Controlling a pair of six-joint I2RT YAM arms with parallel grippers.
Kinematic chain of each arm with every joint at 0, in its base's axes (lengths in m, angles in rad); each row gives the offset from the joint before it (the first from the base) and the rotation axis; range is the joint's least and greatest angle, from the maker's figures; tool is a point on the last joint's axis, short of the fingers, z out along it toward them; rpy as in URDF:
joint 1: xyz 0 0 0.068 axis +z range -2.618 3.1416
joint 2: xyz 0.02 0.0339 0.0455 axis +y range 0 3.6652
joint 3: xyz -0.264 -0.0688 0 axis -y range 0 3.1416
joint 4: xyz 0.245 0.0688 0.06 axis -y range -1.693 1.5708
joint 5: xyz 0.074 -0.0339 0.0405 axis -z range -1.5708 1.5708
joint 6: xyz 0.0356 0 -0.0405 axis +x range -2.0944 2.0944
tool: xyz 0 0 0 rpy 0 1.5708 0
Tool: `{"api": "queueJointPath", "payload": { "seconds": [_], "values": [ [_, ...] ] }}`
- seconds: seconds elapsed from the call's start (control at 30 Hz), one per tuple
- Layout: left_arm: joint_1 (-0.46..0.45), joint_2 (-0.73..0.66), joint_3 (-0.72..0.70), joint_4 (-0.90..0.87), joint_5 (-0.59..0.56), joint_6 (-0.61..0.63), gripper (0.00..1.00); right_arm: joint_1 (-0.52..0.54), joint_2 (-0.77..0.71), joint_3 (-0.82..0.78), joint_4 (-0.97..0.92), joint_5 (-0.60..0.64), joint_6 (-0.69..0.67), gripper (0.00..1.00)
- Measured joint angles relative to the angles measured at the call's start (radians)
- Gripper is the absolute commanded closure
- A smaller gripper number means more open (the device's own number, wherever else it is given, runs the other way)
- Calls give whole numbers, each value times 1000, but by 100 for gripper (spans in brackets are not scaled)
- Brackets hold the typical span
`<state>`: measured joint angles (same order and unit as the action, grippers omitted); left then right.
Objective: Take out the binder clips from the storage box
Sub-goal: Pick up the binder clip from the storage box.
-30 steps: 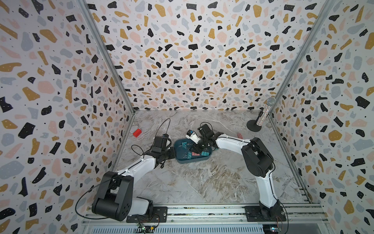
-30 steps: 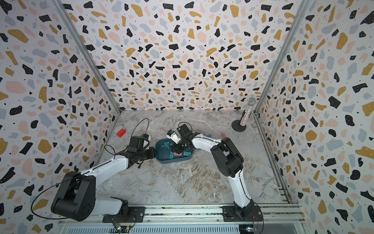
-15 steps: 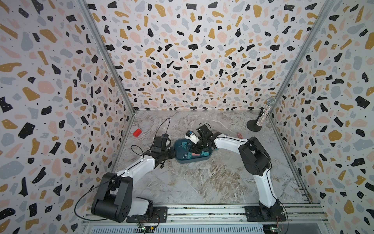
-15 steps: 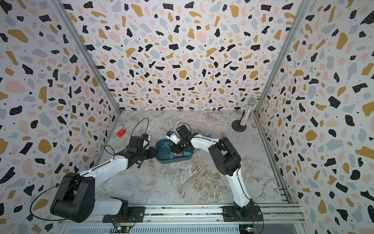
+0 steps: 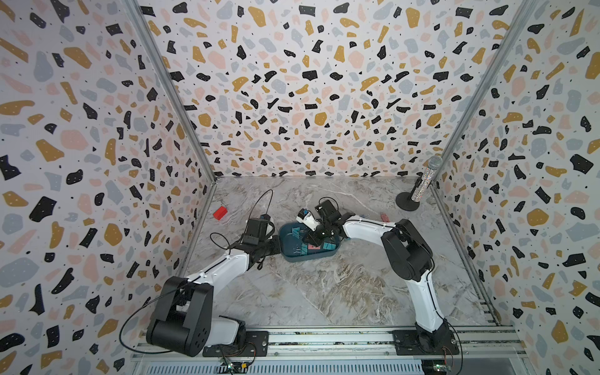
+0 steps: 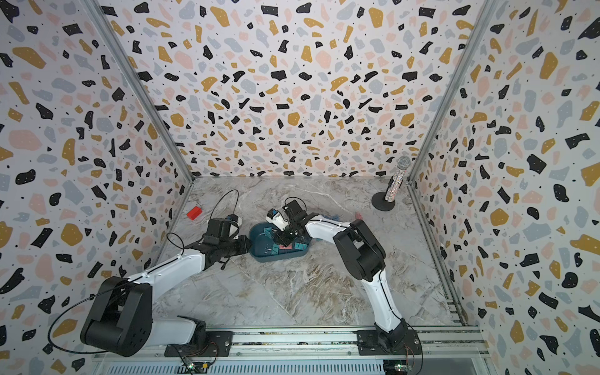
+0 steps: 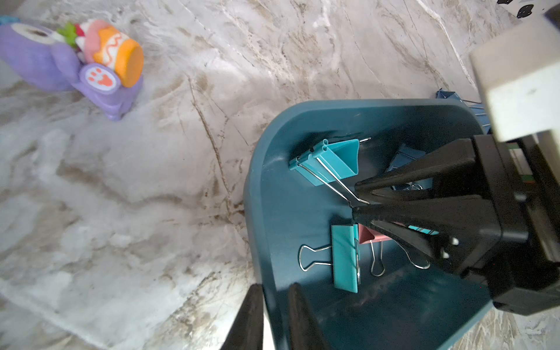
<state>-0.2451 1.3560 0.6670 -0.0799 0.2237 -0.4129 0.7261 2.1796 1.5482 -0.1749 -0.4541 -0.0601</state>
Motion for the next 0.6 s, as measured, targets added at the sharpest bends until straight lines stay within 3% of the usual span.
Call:
{"api": "queueJointPath", "payload": {
  "seconds": [0.2,0.6],
  "values": [
    [0,0,0,0,0,0,80,0,0,0,24,-10,7,91],
    [0,0,0,0,0,0,80,0,-21,-42,66,-9,15,99]
  ]
}}
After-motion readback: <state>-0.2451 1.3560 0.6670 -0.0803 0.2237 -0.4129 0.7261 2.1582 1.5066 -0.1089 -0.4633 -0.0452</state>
